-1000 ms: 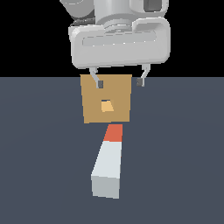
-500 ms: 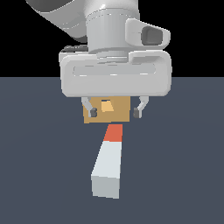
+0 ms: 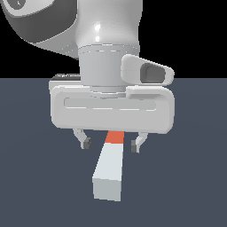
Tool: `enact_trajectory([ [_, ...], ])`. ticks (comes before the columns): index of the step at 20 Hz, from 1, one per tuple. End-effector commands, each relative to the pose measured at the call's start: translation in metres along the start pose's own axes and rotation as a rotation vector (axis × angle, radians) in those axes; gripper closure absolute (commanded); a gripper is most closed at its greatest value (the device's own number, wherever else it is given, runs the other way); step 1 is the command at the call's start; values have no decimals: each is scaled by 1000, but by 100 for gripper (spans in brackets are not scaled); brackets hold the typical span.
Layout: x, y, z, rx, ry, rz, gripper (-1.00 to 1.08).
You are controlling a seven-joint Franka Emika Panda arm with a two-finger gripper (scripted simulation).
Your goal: Insert the peg into the horizontal hole in a box.
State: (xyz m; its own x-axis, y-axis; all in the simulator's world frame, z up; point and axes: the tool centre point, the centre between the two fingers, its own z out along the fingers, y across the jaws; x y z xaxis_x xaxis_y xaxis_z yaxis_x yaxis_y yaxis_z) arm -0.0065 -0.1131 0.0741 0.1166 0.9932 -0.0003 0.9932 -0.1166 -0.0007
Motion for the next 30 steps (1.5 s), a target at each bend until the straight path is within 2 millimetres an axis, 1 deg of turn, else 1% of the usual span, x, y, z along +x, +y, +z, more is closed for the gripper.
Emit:
enact_trajectory([
  [1, 0, 0, 0, 0, 0, 0, -92],
  [3, 0, 0, 1, 0, 0, 0, -92],
  [6, 0, 0, 9, 0, 0, 0, -92],
  [14, -1, 0, 45, -1, 0, 0, -92],
  [19, -1, 1, 51, -1, 0, 0, -92],
  [20, -1, 1, 51, -1, 0, 0, 108],
  [30, -1, 1, 51, -1, 0, 0, 108],
])
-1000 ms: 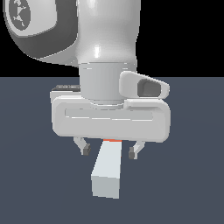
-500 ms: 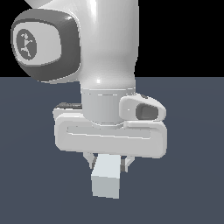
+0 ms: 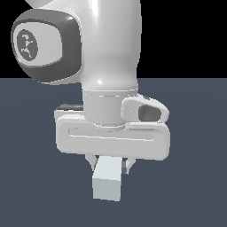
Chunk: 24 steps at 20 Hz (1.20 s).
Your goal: Insert the peg into the horizontal hole in a box.
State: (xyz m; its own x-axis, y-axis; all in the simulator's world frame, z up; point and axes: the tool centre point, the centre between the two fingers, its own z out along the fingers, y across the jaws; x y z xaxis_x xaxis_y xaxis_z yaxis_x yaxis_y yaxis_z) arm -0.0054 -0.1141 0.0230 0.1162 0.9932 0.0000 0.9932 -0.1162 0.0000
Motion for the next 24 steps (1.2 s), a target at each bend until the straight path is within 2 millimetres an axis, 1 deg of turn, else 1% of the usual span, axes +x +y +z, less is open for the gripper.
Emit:
enact_trajectory([
  [1, 1, 0, 0, 0, 0, -1, 108],
  [4, 9, 0, -4, 0, -1, -17, 108],
  [6, 20, 0, -9, 0, -1, -39, 108],
  [8, 36, 0, -17, 0, -1, -70, 108],
  [13, 86, -5, -41, 0, -2, -168, 108],
  [16, 105, -8, -50, 0, -2, -205, 108],
  [19, 114, -9, -54, 0, -2, -221, 108],
  [24, 112, -9, -53, 0, 0, -217, 108],
])
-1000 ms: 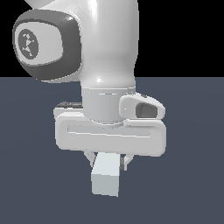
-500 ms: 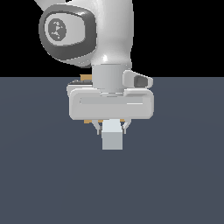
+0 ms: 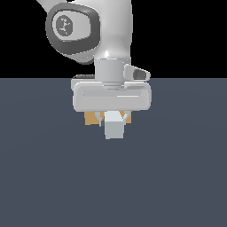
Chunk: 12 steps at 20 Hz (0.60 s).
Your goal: Insert the peg into the horizontal hole in a box.
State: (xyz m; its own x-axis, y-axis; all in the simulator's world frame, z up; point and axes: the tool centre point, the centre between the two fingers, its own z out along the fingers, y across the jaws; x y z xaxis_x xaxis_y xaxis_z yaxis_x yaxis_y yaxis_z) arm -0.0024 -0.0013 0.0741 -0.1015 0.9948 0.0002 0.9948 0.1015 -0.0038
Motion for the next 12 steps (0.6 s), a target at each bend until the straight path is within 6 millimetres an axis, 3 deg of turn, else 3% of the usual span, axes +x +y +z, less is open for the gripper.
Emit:
enact_trajectory([
  [1, -1, 1, -2, -4, 0, 2, 108],
  [12, 2, 1, -2, -3, 0, 0, 108],
])
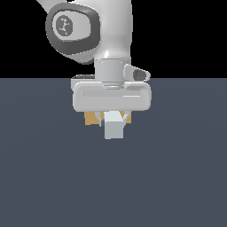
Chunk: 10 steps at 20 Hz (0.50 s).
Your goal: Insert the peg into the horizontal hole in a box.
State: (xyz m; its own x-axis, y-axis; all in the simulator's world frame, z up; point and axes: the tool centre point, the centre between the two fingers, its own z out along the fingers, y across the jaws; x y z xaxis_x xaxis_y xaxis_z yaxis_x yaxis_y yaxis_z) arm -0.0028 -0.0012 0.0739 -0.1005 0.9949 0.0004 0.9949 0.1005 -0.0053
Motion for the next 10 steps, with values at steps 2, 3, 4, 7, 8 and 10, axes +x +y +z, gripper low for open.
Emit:
enact_trajectory([
  [2, 9, 1, -2, -4, 0, -1, 108],
  [3, 13, 1, -2, -5, 0, -1, 108],
  [4, 18, 1, -2, -5, 0, -1, 108],
  [7, 38, 1, -3, -5, 0, -1, 108],
  [8, 46, 0, -3, -6, 0, -1, 108],
  [10, 64, 0, -3, -7, 0, -1, 108],
])
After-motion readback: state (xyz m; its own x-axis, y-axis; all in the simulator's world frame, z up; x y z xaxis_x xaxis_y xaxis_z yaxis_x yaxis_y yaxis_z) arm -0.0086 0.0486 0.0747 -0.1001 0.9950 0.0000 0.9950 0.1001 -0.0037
